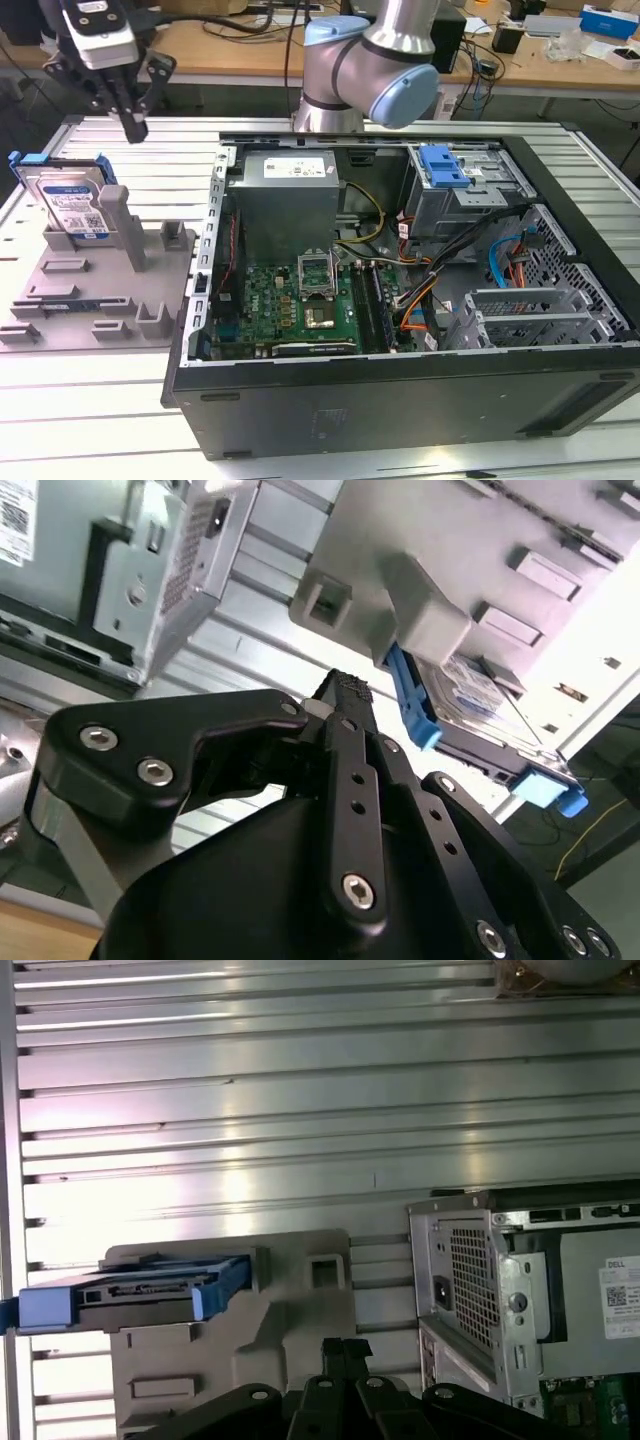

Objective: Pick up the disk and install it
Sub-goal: 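Reach for the disk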

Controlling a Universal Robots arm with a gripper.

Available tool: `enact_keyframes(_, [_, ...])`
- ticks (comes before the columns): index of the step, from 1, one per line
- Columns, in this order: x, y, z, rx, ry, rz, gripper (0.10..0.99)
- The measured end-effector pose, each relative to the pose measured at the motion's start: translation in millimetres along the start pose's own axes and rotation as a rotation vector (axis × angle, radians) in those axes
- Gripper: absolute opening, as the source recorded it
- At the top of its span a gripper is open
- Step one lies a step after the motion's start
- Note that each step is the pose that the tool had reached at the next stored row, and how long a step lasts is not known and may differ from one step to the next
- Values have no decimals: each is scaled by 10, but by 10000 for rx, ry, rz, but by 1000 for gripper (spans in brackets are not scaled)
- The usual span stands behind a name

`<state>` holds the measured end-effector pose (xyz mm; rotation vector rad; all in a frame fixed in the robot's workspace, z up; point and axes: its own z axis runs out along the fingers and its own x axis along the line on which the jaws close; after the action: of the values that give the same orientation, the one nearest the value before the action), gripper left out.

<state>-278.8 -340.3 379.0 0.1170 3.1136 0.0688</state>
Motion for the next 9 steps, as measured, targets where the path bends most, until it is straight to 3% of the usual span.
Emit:
enact_keyframes(5, [198,80,10,0,1,-3,106])
enact_keyframes(7, [341,135,18,0,0,-2,106])
enact_keyframes(9, [420,164,22,0,1,0,106])
